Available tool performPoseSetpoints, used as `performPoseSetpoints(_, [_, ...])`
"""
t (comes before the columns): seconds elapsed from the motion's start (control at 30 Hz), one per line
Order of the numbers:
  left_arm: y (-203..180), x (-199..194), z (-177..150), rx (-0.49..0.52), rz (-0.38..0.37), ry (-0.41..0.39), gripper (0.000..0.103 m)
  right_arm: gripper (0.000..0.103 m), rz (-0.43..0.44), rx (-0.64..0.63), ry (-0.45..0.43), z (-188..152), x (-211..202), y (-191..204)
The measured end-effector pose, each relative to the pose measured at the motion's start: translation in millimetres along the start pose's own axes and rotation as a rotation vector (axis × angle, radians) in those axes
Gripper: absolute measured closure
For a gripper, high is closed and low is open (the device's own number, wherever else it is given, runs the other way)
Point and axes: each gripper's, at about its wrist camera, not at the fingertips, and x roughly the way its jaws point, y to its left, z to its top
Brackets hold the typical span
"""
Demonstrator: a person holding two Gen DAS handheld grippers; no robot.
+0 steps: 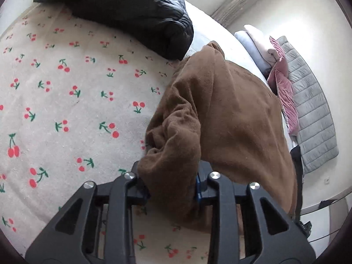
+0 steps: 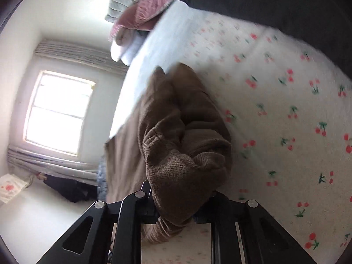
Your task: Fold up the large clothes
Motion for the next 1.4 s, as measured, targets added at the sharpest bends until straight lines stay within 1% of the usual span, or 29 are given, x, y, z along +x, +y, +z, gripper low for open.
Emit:
performPoseSetpoints(0.03, [-7, -3, 0, 0.048, 0.032, -0.014, 0.063, 0.081, 0.037, 0.009, -0.002, -1, 1, -8])
performPoseSetpoints(0.07, [-18, -8, 0, 0.114, 0.075, -0.025, 0.059, 0.080, 0.045, -0.001, 0.003, -1, -2, -7])
performPoseSetpoints(0.1, [-26, -13, 2, 0.162, 0.109, -0.033, 0.051, 0.075, 0.037, -0.020, 0.010, -1, -4, -2])
performPoseSetpoints(0.13, [-33, -23, 4, 0.201, 0.155, -0.061, 0.046, 0.073, 0.014, -0.046, 0.021, 1, -8, 5])
performPoseSetpoints(0.2, [-45, -47, 9, 0.254, 0.228, -0.152, 0.041, 0.061, -0.027, -0.073, 0.019, 4, -18, 19])
performPoseSetpoints(0.23, [-51, -58, 11, 0.277, 0.253, -0.198, 0.040, 0.060, -0.050, -0.093, 0.007, 4, -22, 29])
performPoseSetpoints(0.27, [-54, -68, 13, 0.296, 0.259, -0.236, 0.037, 0.058, -0.084, -0.120, -0.011, 4, -26, 39])
performPoseSetpoints(0.3, [-59, -72, 14, 0.313, 0.254, -0.258, 0.029, 0.056, -0.142, -0.147, -0.030, 0, -30, 47])
performPoseSetpoints(0.37, [-74, -76, 15, 0.351, 0.237, -0.287, 0.024, 0.053, -0.276, -0.194, -0.076, -11, -35, 68])
performPoseSetpoints(0.43, [-89, -68, 14, 0.400, 0.235, -0.281, 0.023, 0.051, -0.388, -0.229, -0.131, -22, -39, 87])
performPoseSetpoints(0.5, [-101, -55, 14, 0.446, 0.247, -0.257, 0.023, 0.049, -0.478, -0.270, -0.181, -31, -44, 100])
performPoseSetpoints(0.57, [-110, -43, 12, 0.487, 0.256, -0.241, 0.023, 0.047, -0.594, -0.311, -0.260, -42, -48, 116])
performPoseSetpoints(0.6, [-116, -36, 11, 0.508, 0.266, -0.236, 0.023, 0.046, -0.647, -0.344, -0.320, -47, -51, 126])
performPoseSetpoints(0.63, [-122, -33, 6, 0.524, 0.276, -0.232, 0.023, 0.044, -0.670, -0.365, -0.357, -50, -57, 130])
performPoseSetpoints(0.7, [-133, -18, 9, 0.556, 0.278, -0.228, 0.023, 0.037, -0.654, -0.427, -0.414, -57, -64, 139])
performPoseSetpoints(0.73, [-138, -11, 10, 0.568, 0.270, -0.222, 0.023, 0.035, -0.642, -0.481, -0.426, -59, -57, 149])
performPoseSetpoints(0.77, [-141, -5, 11, 0.576, 0.259, -0.209, 0.023, 0.032, -0.626, -0.522, -0.415, -58, -46, 155])
performPoseSetpoints(0.83, [-143, 8, 14, 0.595, 0.228, -0.174, 0.023, 0.031, -0.569, -0.612, -0.341, -54, -14, 165])
performPoseSetpoints(0.87, [-142, 17, 16, 0.607, 0.227, -0.156, 0.023, 0.031, -0.561, -0.640, -0.306, -52, 1, 168])
performPoseSetpoints(0.9, [-140, 24, 16, 0.613, 0.245, -0.142, 0.023, 0.031, -0.548, -0.682, -0.269, -50, 18, 168])
performPoseSetpoints(0.97, [-124, 39, 17, 0.608, 0.293, -0.108, 0.023, 0.031, -0.532, -0.708, -0.218, -45, 37, 161])
performPoseSetpoints(1.0, [-115, 43, 17, 0.597, 0.279, -0.097, 0.023, 0.031, -0.546, -0.703, -0.188, -39, 46, 149])
performPoseSetpoints(1.03, [-105, 42, 17, 0.580, 0.252, -0.100, 0.023, 0.031, -0.552, -0.700, -0.182, -36, 53, 140])
performPoseSetpoints(1.1, [-97, 37, 15, 0.571, 0.244, -0.112, 0.023, 0.032, -0.514, -0.710, -0.192, -33, 48, 126])
performPoseSetpoints(1.17, [-100, 28, 9, 0.617, 0.320, -0.133, 0.023, 0.034, -0.494, -0.707, -0.189, -32, 38, 121])
performPoseSetpoints(1.23, [-98, 17, 4, 0.615, 0.349, -0.121, 0.023, 0.033, -0.527, -0.691, -0.216, -31, 22, 122])
performPoseSetpoints(1.3, [-95, -3, -2, 0.595, 0.378, -0.120, 0.023, 0.031, -0.512, -0.655, -0.213, -27, 6, 120])
performPoseSetpoints(1.33, [-95, -12, -4, 0.583, 0.384, -0.119, 0.023, 0.031, -0.532, -0.646, -0.220, -30, -5, 123])
performPoseSetpoints(1.4, [-94, -37, -14, 0.557, 0.369, -0.113, 0.022, 0.031, -0.521, -0.662, -0.223, -41, -21, 129])
